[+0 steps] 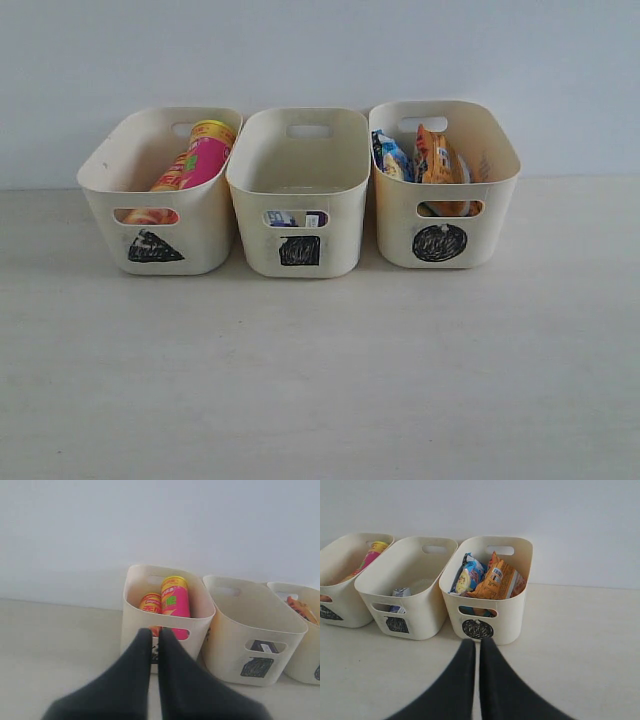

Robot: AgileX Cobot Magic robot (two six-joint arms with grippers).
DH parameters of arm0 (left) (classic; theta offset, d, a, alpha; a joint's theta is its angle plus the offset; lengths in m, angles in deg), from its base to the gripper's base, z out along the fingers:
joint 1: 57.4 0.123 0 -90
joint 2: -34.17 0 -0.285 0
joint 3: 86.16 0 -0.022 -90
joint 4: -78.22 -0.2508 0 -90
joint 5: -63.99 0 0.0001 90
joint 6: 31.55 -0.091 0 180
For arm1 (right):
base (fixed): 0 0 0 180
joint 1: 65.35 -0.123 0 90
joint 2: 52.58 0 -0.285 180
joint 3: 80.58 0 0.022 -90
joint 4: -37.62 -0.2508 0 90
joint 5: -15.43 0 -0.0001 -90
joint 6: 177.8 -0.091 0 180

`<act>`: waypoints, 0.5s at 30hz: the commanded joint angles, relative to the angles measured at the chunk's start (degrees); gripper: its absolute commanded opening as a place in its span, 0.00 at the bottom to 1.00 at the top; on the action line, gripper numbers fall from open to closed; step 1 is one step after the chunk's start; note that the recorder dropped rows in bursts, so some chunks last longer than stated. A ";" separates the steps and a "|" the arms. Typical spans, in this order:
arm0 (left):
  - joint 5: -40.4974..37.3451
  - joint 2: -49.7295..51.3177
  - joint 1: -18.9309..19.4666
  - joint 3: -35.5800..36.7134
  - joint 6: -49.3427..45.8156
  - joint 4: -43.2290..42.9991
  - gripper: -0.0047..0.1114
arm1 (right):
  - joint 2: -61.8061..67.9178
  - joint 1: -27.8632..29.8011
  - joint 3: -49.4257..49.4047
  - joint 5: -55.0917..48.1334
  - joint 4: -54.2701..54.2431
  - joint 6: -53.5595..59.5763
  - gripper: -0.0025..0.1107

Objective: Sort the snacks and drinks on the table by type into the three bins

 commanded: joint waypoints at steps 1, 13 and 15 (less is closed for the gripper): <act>0.75 -0.27 -0.28 0.27 0.05 -0.09 0.08 | -0.12 -0.14 -0.16 0.17 -0.12 0.54 0.02; -4.36 -14.21 0.00 8.26 -2.26 0.83 0.08 | -0.12 -0.14 -0.16 0.17 -0.12 0.54 0.02; -4.36 -18.55 0.00 11.82 -2.26 1.43 0.08 | -0.12 -0.14 -0.16 0.17 -0.12 0.54 0.02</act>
